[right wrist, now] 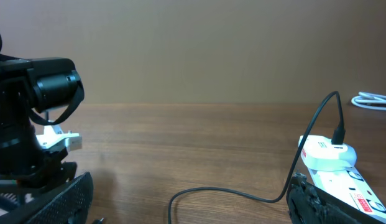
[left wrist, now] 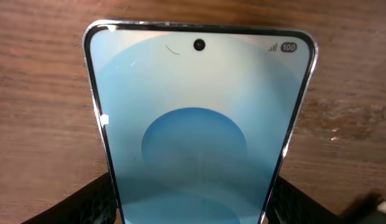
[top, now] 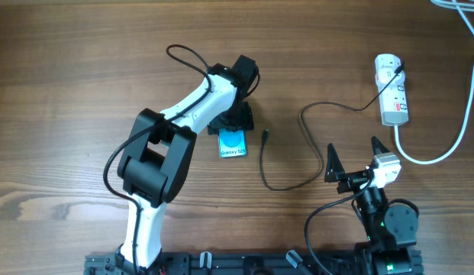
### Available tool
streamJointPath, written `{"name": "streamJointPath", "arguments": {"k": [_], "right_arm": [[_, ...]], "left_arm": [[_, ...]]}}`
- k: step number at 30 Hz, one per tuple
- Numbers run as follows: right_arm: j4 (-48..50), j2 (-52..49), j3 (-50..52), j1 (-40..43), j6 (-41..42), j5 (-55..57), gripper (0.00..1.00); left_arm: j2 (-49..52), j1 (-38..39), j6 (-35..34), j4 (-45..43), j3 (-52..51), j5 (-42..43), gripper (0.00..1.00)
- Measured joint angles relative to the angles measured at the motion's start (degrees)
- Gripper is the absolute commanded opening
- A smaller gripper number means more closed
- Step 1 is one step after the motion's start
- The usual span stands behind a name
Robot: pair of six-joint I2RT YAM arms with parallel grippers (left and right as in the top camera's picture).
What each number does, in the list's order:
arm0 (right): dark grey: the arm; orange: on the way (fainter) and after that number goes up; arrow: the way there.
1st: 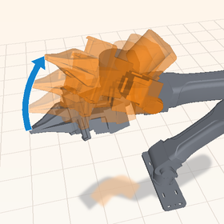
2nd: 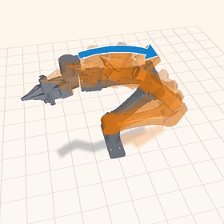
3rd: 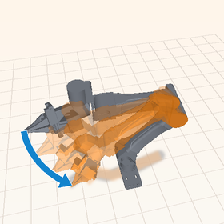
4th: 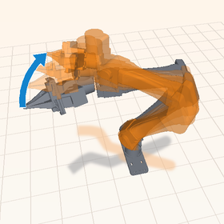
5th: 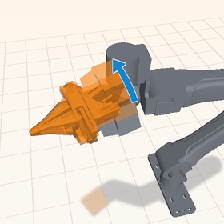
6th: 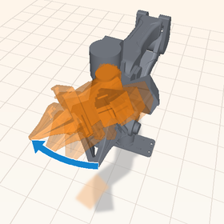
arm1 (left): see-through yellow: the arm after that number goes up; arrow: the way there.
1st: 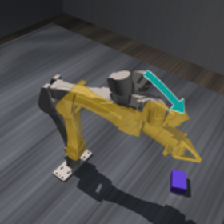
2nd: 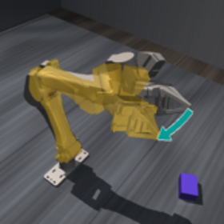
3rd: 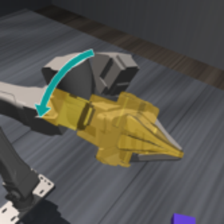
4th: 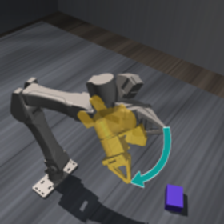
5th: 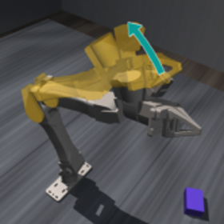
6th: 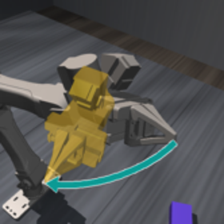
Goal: Plug charger to phone and switch on socket
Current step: 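Lower the left gripper and close it on the phone's top edge, then lift the phone upright with the left gripper, bottom edge facing right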
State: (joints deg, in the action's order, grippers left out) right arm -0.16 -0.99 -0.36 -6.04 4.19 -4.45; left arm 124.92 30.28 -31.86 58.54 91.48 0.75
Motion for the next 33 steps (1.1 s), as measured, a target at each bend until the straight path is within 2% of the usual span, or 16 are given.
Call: {"name": "streamJointPath", "arguments": {"k": [10,15,18,23,33], "right_arm": [[0.0,0.0,0.0,0.0,0.0,0.0,1.0],[0.0,0.0,0.0,0.0,0.0,0.0,1.0],[0.0,0.0,0.0,0.0,0.0,0.0,1.0],[0.0,0.0,0.0,0.0,0.0,0.0,1.0],[0.0,0.0,0.0,0.0,0.0,0.0,1.0]], "left_arm": [[0.5,0.0,0.0,10.9,9.3,0.4,0.69],[-0.3,-0.1,0.0,15.5,11.7,6.0,0.67],[-2.4,-0.5,0.7,17.6,11.8,13.6,0.67],[-7.5,-2.8,4.0,19.7,11.8,30.9,0.65],[-12.3,-11.0,6.3,20.8,12.3,64.0,0.62]]}}
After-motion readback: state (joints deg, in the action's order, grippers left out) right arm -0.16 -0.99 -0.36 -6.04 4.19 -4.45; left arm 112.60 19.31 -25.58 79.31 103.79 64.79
